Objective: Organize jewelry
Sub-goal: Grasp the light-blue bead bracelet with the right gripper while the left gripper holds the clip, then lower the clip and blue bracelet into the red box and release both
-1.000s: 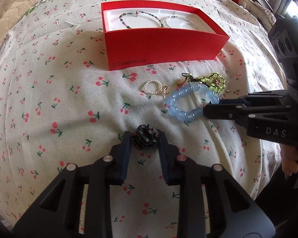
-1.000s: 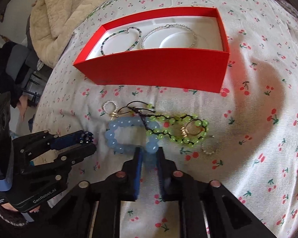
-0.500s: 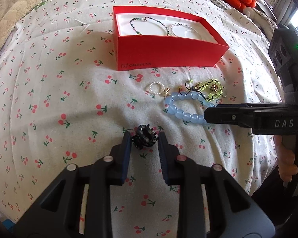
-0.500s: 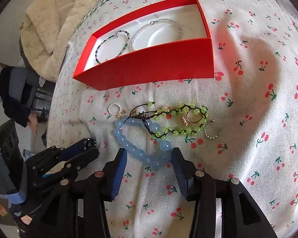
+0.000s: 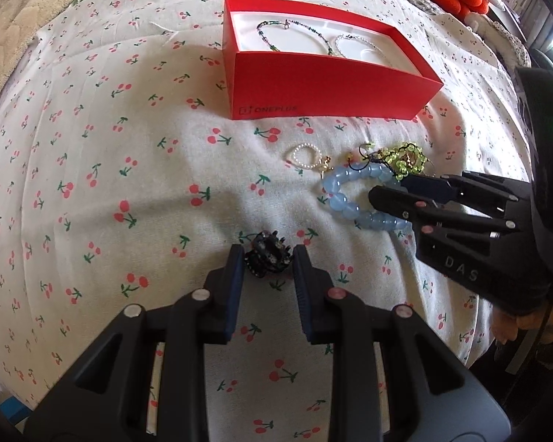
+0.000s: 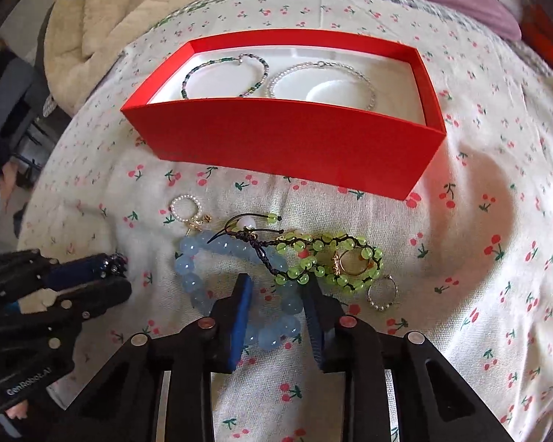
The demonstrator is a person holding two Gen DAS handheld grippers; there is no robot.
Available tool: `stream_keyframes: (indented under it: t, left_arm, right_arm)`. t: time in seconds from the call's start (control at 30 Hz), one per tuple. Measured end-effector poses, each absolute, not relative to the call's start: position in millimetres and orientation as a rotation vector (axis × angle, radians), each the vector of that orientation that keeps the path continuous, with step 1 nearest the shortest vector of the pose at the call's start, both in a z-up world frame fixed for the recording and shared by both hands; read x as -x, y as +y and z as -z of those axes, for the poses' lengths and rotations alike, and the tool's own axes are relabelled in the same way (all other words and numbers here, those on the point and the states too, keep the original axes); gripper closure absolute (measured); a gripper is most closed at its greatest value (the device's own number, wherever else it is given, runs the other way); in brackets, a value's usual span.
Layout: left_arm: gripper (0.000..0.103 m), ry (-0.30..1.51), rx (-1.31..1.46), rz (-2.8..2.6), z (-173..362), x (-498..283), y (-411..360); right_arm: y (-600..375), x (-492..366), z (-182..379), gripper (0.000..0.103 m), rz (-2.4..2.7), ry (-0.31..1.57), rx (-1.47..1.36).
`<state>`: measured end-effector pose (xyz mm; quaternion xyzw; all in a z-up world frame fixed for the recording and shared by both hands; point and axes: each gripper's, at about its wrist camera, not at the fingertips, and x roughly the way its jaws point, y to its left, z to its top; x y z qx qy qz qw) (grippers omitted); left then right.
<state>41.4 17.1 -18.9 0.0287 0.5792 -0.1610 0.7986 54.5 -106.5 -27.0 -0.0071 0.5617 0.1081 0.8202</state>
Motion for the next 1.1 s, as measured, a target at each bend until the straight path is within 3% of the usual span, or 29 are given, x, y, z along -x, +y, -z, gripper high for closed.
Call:
stream_keyframes:
  t: [0.1, 0.4, 0.8, 1.1]
  left_arm:
    - [0.074, 1.243, -0.062, 0.334, 17, -40, 15]
    - [0.074, 1.202, -0.008, 0.327, -4, -39, 21]
    - [0.074, 1.093, 0.109, 0.376, -50, -61, 32]
    - [0.074, 1.073, 0.148, 0.398, -54, -103, 24]
  right_arm:
    - [-92, -48, 25, 0.091, -0.236, 1.164, 0.127]
    - [-105, -44, -7, 0.091, -0.358, 1.213, -0.061]
    - [-119, -39, -97, 0.091, -0.434, 1.040, -0.199]
    - [-132, -89, -115, 0.091, -0.360, 0.991, -0.275]
